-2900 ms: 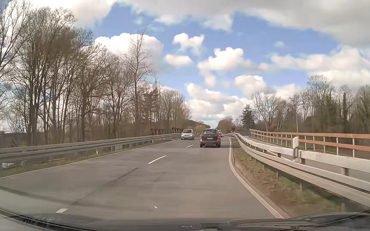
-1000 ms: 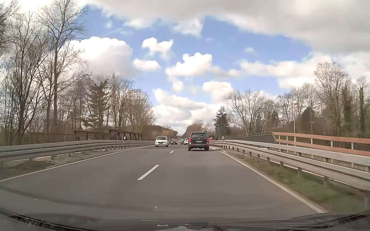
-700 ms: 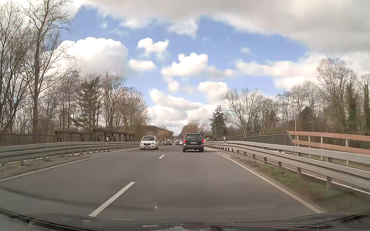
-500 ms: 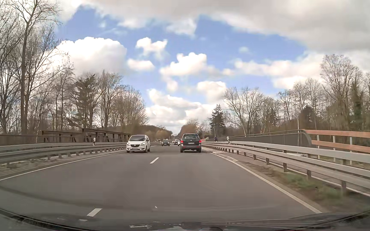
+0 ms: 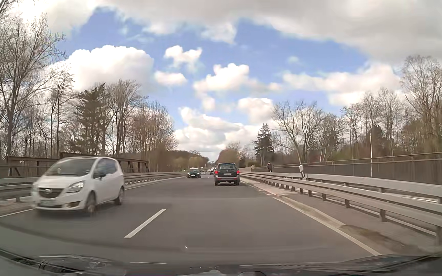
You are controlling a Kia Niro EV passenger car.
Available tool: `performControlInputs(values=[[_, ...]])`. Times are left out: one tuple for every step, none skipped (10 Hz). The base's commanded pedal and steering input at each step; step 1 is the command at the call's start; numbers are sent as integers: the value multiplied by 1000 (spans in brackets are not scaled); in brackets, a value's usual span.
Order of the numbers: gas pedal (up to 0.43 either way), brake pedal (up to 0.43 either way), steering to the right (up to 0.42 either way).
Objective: Follow the waypoints while adhering to traffic rules and regulations
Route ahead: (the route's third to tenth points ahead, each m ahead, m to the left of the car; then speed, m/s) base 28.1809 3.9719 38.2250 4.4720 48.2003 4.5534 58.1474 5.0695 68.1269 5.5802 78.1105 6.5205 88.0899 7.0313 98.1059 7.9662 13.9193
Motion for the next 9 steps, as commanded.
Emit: performControlInputs(values=[[138, 0, -14], [138, 0, -11], [138, 0, -9], [138, 0, -8], [138, 0, -8], [138, 0, -6], [138, 0, -5], [138, 0, -5], [138, 0, -5]])
